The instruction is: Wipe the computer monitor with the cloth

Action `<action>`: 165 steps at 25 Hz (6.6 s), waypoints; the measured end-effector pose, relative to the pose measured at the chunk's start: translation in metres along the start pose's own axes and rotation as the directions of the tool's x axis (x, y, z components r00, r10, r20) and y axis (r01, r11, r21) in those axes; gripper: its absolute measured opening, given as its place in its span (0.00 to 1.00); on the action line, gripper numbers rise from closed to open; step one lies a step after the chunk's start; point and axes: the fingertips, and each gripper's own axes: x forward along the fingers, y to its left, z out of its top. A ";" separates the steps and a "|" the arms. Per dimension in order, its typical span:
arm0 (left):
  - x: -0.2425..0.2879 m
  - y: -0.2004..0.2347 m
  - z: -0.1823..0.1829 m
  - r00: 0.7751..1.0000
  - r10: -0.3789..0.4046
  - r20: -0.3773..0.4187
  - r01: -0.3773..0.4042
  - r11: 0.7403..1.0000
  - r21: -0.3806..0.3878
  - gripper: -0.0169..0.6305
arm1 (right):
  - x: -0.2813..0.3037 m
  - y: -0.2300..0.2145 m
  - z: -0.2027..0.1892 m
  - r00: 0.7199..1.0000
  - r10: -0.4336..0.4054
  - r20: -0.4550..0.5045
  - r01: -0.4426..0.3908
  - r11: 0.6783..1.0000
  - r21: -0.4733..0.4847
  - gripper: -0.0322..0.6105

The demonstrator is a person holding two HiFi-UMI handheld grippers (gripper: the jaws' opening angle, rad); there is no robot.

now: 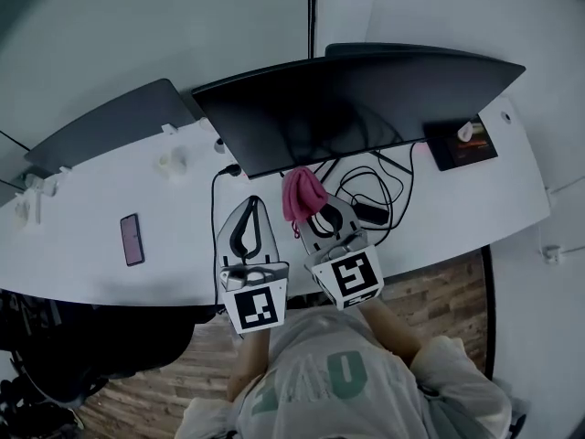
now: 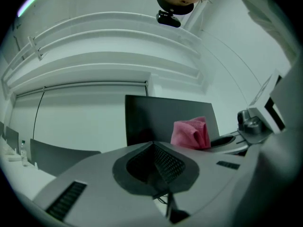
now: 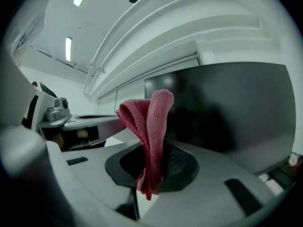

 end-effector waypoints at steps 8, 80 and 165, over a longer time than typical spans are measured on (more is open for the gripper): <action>0.001 0.032 -0.060 0.994 0.019 -0.103 -0.021 1.000 -0.014 0.05 | 0.044 0.016 -0.107 0.976 0.016 -0.216 0.009 0.994 0.113 0.14; 0.064 -0.017 -0.135 0.973 0.015 -0.229 -0.023 0.999 -0.035 0.05 | 0.079 -0.106 -0.212 0.876 -0.057 -0.479 0.118 0.988 0.099 0.14; 0.185 -0.357 -0.132 0.954 -0.206 -0.217 0.208 0.978 -0.014 0.05 | -0.136 -0.503 -0.216 0.797 -0.429 -0.425 0.437 0.896 -0.085 0.14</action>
